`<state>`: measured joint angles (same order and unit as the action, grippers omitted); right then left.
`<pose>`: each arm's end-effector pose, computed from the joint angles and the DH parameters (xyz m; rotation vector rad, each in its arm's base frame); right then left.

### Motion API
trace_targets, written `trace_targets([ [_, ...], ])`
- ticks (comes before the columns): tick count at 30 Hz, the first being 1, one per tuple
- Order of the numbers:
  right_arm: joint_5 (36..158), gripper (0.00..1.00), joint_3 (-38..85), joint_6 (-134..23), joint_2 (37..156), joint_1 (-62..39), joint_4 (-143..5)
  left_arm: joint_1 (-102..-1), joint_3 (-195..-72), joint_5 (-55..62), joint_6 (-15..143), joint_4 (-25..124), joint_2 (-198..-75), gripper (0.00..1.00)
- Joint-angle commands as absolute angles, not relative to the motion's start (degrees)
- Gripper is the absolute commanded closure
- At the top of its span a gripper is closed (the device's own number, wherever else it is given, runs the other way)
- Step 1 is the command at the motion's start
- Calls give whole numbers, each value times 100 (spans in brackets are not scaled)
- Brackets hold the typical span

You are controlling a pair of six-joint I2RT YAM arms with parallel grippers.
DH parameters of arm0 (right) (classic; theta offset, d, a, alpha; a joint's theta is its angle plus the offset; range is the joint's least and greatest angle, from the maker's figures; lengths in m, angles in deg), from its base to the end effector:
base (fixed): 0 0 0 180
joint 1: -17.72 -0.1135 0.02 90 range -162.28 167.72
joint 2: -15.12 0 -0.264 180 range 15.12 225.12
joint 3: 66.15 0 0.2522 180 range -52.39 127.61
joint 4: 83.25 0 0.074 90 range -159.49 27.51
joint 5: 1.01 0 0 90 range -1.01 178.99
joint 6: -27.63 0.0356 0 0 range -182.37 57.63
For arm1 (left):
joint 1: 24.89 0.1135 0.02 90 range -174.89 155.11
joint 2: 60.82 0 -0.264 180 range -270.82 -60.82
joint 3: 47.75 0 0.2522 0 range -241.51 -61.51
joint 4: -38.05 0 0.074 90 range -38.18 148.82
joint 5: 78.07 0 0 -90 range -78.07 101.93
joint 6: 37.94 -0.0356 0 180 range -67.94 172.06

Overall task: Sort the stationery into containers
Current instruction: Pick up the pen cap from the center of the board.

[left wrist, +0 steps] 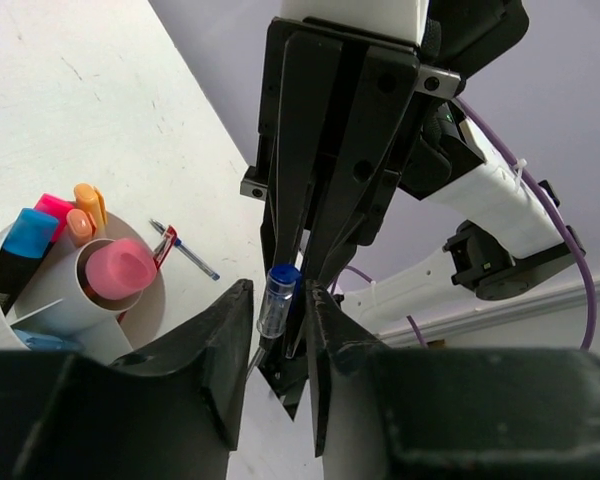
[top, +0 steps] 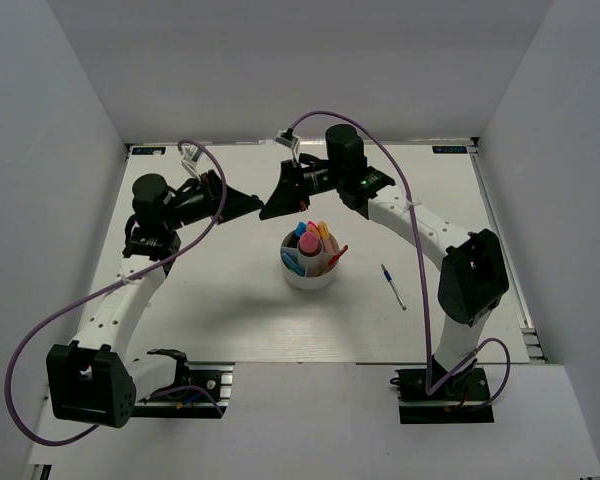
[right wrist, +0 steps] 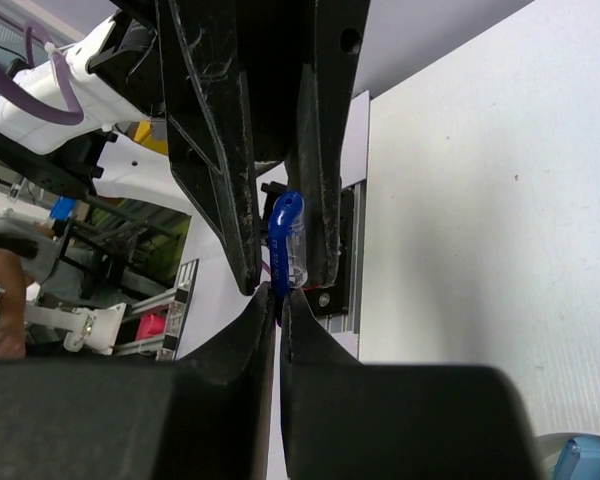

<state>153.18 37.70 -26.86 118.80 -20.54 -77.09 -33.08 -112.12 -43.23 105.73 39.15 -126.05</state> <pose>0.3128 0.2875 0.3614 -1.0268 1.7202 1.8179 0.2491 -0.0654 0.3462 0.1300 1.8384 -1.5544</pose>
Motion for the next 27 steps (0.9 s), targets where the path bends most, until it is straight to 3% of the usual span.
trace_targets([
  [1, 15482, 100, 3709, -2800, 11628, -2043, -7793, -3280, -11240, -4380, 10585, 3749, -12568, 61],
  [13, 15482, 100, 3682, -2958, 11602, -2051, -7670, -3280, -11257, -4371, 10655, 3635, -12647, 58],
  [27, 15675, 100, 3656, -2958, 11620, -2060, -7635, -3280, -11213, -4810, 10208, 3898, -12691, 65],
])
